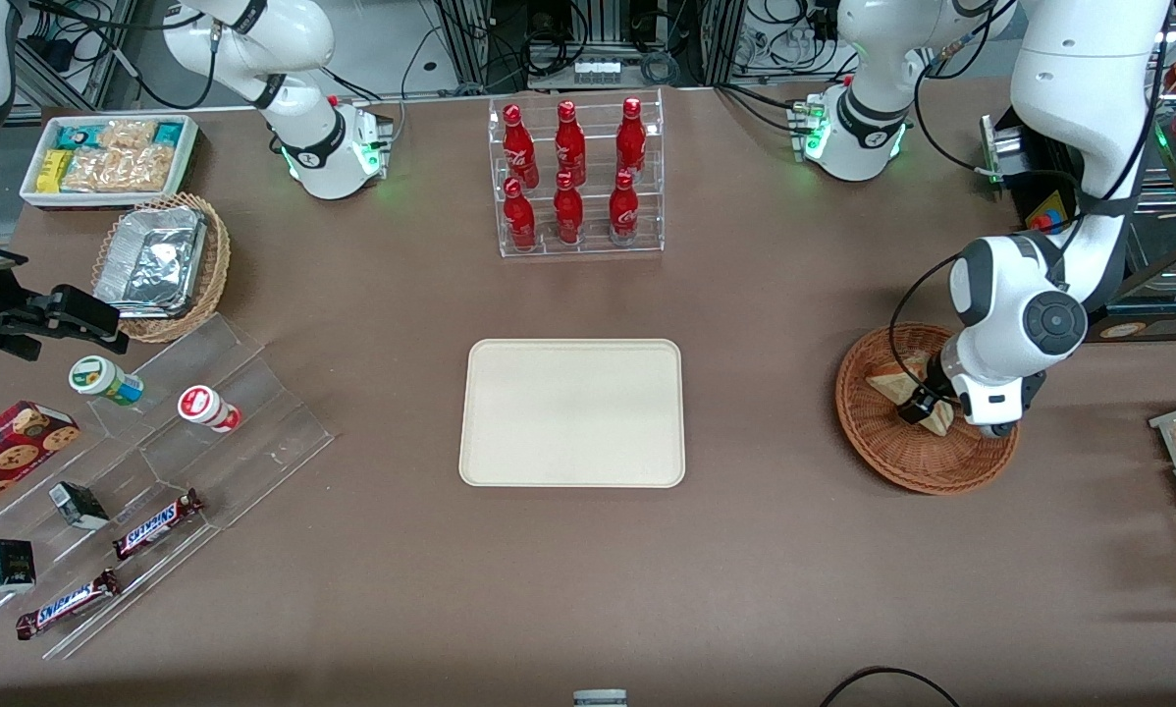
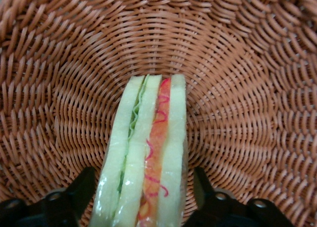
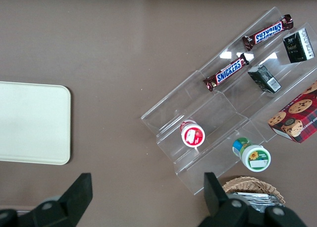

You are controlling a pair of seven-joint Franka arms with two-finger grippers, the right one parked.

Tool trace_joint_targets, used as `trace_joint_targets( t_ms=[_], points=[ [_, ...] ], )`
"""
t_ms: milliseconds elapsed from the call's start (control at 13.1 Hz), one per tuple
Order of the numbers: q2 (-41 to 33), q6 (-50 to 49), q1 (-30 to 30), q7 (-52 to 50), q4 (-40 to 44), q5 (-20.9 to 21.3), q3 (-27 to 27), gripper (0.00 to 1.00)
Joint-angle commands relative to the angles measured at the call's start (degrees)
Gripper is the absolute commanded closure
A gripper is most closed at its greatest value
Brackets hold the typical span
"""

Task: Place sandwich from basket to tray
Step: 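Lower the open left gripper around the sandwich and close it, then lift the sandwich out of the basket with the left gripper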

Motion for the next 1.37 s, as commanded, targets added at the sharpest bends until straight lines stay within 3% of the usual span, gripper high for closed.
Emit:
trace_joint_targets(
  t_ms=[0,229,533,838,1067,1295],
  points=[
    [-0.34,-0.28,-0.03,-0.21,-0.32,0.26,-0.03,0.43],
    [-2.62,-4.23,0.14,0.32,0.55,0.26,-0.03,0.57],
    [-3.87,-14.84,-2.74,0.84,12.02,0.70,-0.99,0.62],
    [5.96,-26.19,-9.68,1.37,29.61,0.18,-1.08,0.60],
    [8.70,-26.39,-13.29,1.89,33.16,-1.22,-1.34,0.60],
    [10.63,-26.56,-15.23,9.52,35.79,-3.25,-6.59,0.62]
  ],
)
